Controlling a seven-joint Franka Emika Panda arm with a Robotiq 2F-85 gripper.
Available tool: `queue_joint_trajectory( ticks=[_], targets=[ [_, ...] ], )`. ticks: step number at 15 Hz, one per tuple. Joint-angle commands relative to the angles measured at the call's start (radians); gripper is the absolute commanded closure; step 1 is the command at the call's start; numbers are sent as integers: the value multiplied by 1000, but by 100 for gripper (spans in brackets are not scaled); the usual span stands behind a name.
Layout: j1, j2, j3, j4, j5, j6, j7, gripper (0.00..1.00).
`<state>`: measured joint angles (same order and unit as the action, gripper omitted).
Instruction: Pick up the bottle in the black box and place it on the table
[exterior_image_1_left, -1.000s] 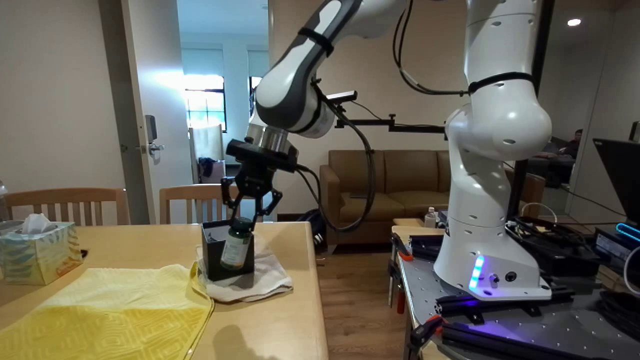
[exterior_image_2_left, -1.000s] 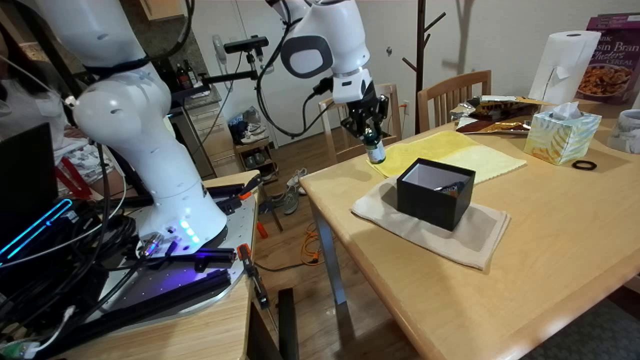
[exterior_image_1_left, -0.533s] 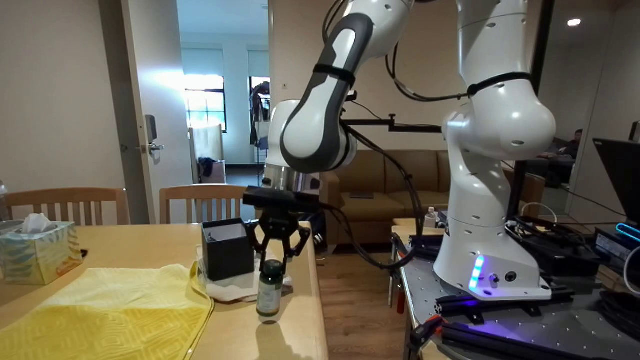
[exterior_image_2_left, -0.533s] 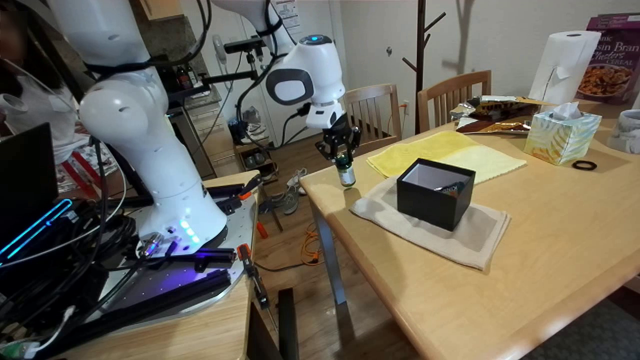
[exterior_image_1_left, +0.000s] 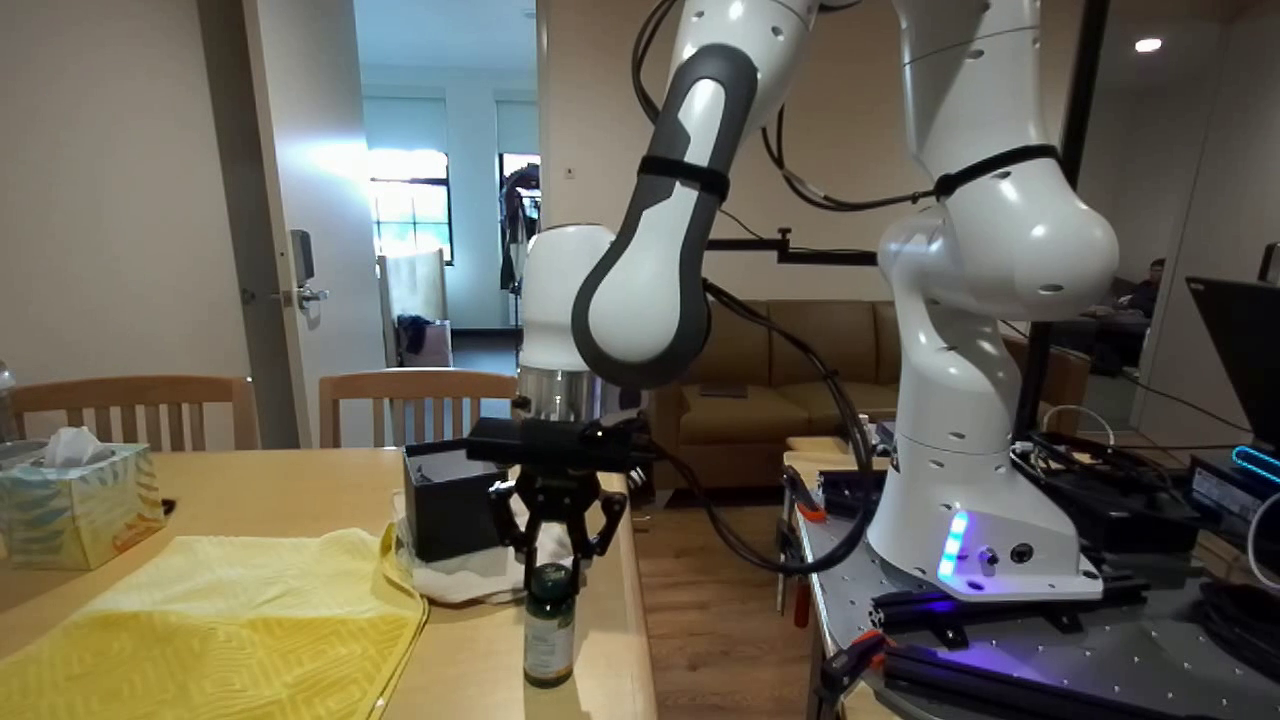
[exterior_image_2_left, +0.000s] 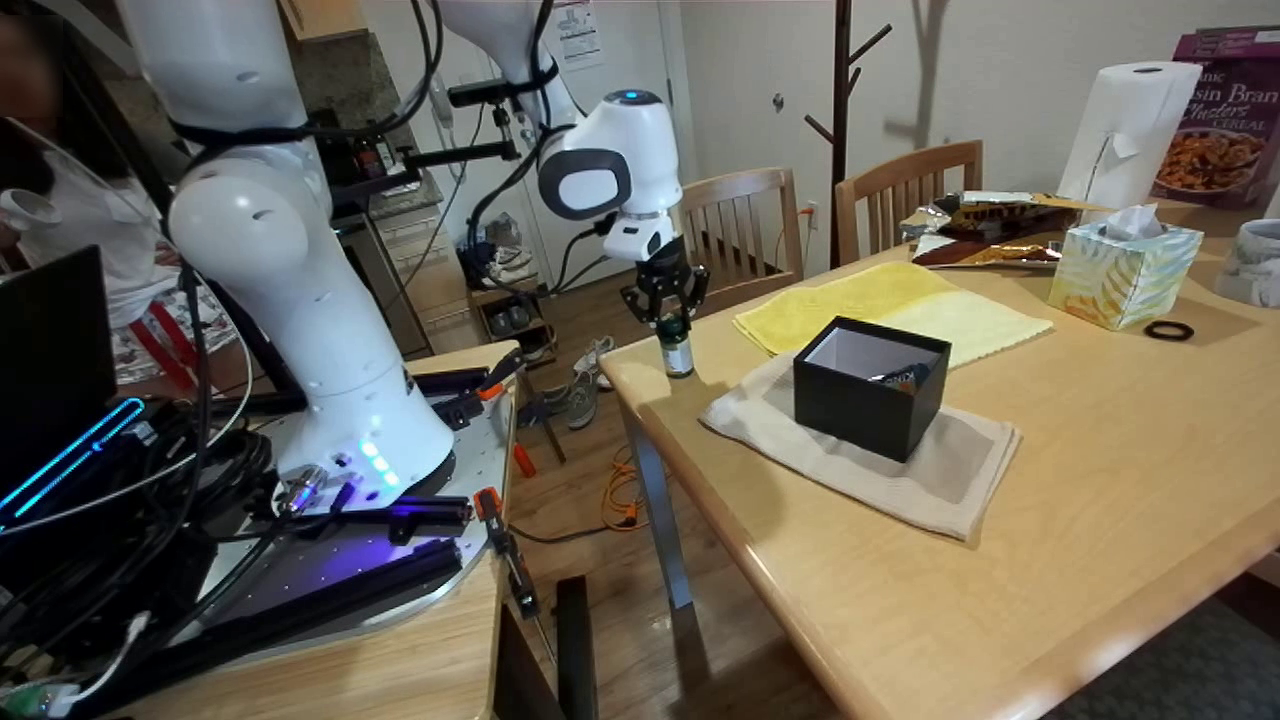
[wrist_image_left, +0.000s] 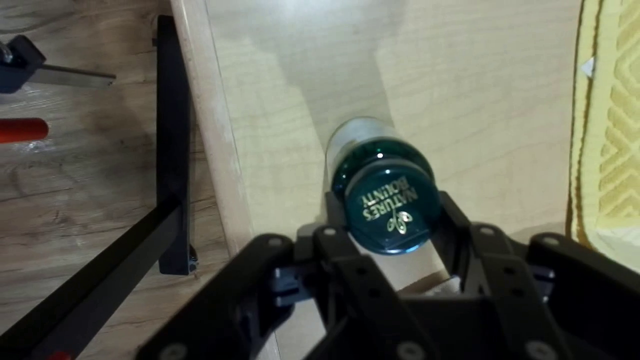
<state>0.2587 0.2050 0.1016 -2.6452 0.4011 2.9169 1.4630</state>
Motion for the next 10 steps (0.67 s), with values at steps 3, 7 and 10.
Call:
queue_joint_trajectory(
  ticks=[3, 7, 10],
  targets=[
    [2, -2, 2, 32, -24, -16, 62, 13],
    [15, -19, -16, 31, -56, -17, 92, 0],
    [28, -77, -24, -2, -111, -1, 115, 0]
  ],
)
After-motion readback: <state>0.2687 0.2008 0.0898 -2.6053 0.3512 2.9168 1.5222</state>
